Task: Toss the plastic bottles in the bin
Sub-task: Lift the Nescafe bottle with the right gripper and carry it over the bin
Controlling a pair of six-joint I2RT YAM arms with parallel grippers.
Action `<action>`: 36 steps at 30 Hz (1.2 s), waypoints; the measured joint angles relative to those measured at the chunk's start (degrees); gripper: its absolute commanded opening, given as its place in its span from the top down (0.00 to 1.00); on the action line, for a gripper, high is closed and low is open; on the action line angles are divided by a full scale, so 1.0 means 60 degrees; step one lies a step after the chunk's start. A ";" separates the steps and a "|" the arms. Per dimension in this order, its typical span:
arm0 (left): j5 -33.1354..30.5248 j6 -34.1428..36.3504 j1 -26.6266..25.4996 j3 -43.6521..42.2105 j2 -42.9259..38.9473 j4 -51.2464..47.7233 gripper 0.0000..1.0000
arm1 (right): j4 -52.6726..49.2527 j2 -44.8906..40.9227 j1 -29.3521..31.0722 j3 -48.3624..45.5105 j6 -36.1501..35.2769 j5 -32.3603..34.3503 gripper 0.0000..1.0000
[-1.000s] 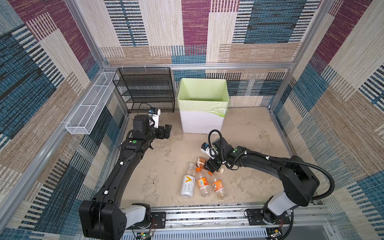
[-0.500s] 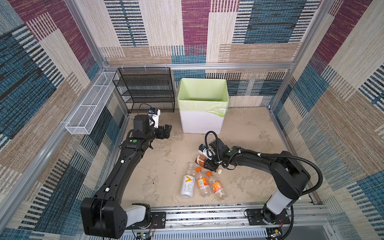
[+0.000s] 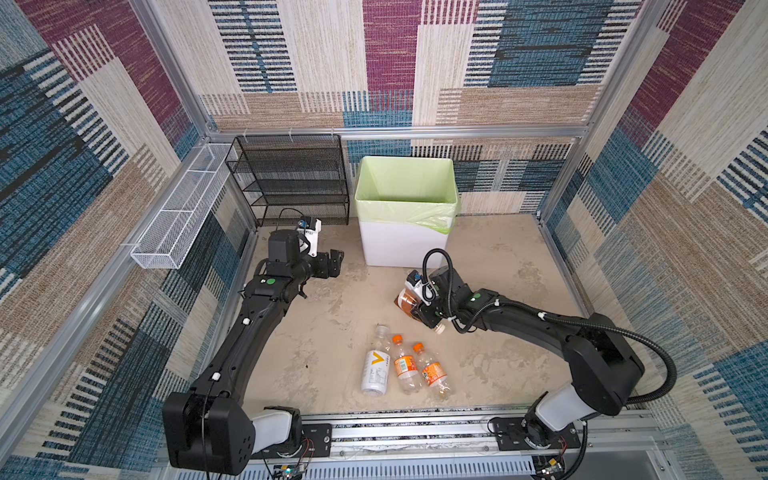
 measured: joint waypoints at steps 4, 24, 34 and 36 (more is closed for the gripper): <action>0.0044 -0.0131 0.0000 -0.0062 0.0055 0.0109 0.09 | 0.0543 -0.1064 -0.0601 -0.0229 0.0437 0.0182 0.58; 0.0459 -0.1104 -0.0397 -0.0954 -0.0561 0.0790 0.10 | 0.8579 -0.6124 -0.2014 -0.2211 -0.0517 0.2470 0.53; 0.0033 -0.1147 -0.1373 -0.1381 -0.0798 0.0503 0.10 | 1.0120 -0.3708 -0.2437 0.0841 -0.0688 0.2055 0.48; -0.0087 -0.1144 -0.1639 -0.1384 -0.0743 0.0393 0.10 | 0.8954 -0.2040 -0.2477 0.3155 -0.0546 0.1701 0.41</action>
